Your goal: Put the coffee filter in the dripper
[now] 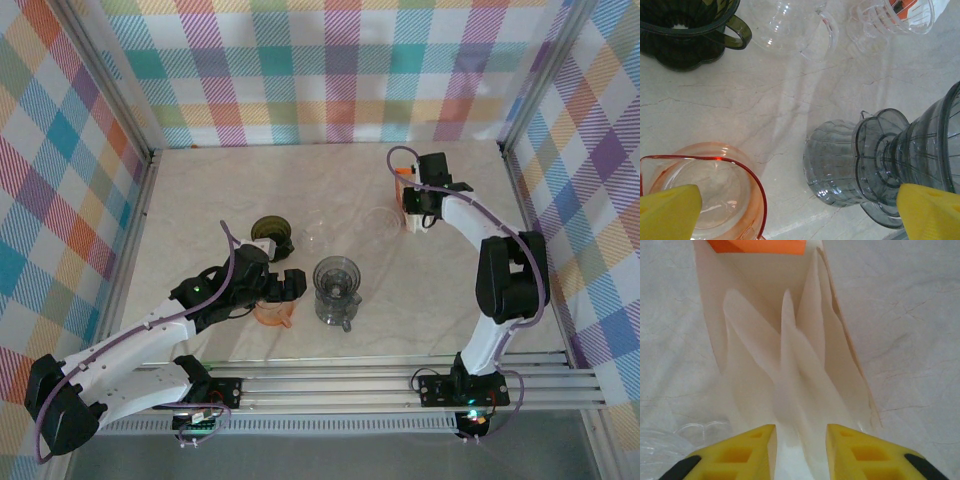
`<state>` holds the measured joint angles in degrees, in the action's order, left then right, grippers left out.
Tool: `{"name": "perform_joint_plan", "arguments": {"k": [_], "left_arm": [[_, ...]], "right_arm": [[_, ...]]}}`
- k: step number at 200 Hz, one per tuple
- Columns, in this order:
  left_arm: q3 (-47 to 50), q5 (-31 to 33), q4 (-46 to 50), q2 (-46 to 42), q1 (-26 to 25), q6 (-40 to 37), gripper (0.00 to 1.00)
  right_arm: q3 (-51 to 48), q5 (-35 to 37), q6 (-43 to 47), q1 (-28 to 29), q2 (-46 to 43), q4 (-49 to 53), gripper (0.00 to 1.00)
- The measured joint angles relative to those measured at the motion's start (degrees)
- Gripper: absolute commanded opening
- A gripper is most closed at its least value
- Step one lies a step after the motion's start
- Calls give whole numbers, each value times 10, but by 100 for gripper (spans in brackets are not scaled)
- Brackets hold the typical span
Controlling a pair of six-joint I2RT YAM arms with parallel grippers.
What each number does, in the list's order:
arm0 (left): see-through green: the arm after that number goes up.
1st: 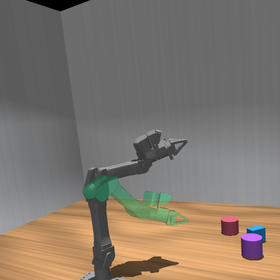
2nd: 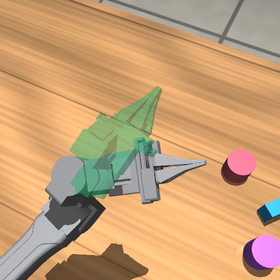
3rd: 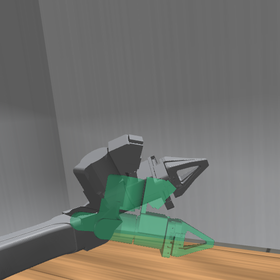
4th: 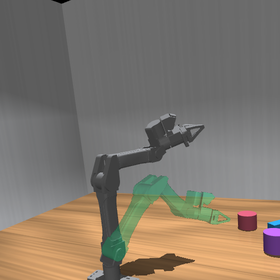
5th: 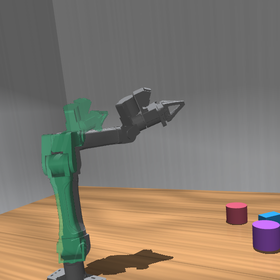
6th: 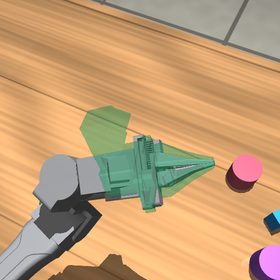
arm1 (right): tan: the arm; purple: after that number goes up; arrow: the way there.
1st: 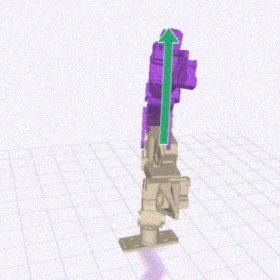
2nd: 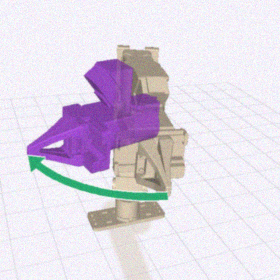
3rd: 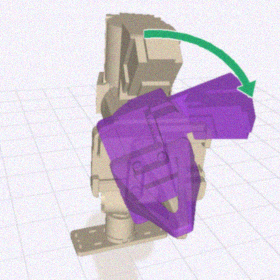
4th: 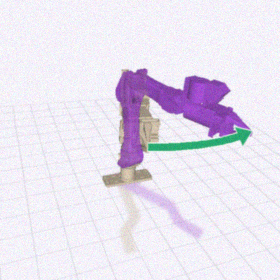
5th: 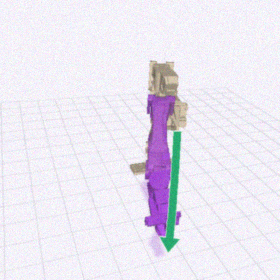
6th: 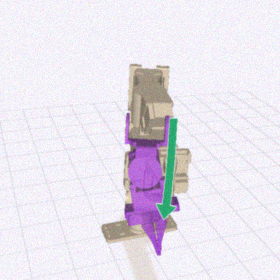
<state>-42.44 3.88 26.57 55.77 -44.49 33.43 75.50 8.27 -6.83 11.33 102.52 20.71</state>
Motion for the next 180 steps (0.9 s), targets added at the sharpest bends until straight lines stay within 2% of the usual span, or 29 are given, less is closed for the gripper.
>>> {"name": "perform_joint_plan", "arguments": {"k": [40, 94, 149, 180], "left_arm": [[0, 0, 0, 2, 0, 0, 100], [1, -3, -4, 4, 0, 2, 100], [9, -4, -13, 3, 0, 2, 100], [9, -4, -13, 3, 0, 2, 100]], "right_arm": [[-1, -9, -10, 0, -1, 0, 44], [-27, -14, -24, 0, -41, 0, 42], [-30, -12, -33, 0, -72, 0, 25], [-2, -7, -35, 0, -53, 17, 23]]}}
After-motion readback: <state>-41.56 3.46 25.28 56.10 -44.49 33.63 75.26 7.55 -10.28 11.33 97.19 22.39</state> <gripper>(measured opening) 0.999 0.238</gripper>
